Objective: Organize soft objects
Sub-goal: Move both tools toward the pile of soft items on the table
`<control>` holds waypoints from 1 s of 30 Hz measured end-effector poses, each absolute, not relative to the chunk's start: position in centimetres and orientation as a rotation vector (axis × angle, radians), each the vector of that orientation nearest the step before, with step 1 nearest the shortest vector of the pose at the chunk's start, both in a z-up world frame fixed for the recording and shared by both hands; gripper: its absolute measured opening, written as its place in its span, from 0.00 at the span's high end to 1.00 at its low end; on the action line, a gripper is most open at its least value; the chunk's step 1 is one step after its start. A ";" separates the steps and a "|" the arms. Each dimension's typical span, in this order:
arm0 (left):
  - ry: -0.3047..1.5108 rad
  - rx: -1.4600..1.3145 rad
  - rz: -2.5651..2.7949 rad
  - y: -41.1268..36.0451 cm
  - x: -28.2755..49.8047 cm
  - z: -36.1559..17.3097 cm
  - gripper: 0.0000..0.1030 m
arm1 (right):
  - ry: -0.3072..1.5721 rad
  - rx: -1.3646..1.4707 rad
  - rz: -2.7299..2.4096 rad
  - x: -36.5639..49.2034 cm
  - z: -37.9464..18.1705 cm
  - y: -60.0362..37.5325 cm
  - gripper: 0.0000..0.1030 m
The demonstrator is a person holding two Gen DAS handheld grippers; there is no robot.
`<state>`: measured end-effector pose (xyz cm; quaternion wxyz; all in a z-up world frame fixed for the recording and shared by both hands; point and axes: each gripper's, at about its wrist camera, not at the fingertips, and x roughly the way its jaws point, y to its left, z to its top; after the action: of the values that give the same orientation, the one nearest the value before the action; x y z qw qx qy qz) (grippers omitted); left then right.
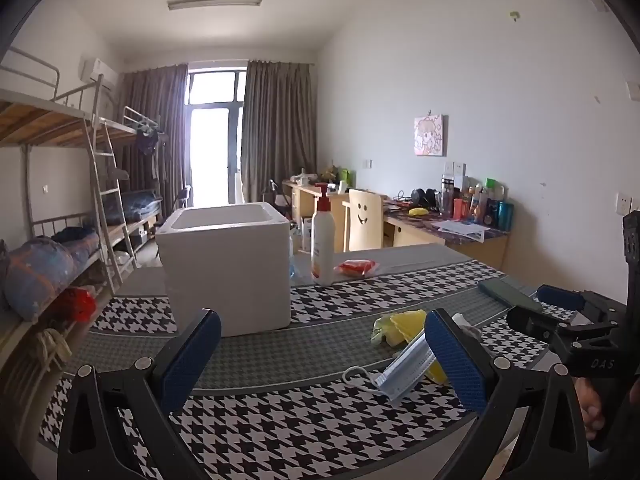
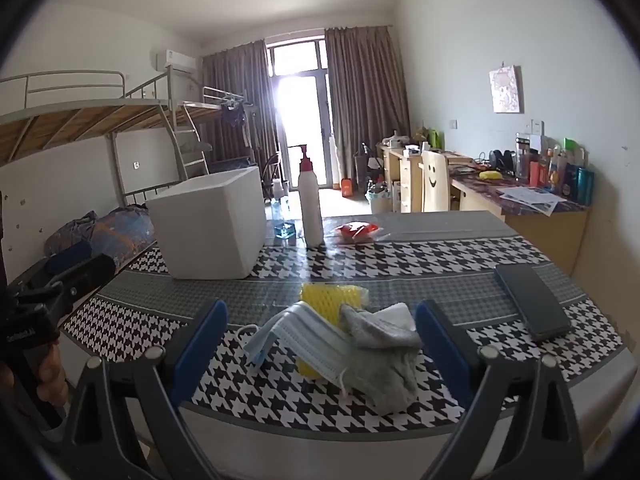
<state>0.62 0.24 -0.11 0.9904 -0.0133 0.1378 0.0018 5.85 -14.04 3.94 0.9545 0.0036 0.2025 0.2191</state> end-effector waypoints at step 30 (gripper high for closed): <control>0.317 -0.062 0.022 1.2 1.1 -0.5 0.01 | 0.391 -0.012 0.446 5.2 4.7 -13.9 0.06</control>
<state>1.12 1.16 -0.50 0.9869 -0.0307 0.1578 0.0112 5.18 -13.87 4.72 0.9563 -0.0058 0.1928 0.2199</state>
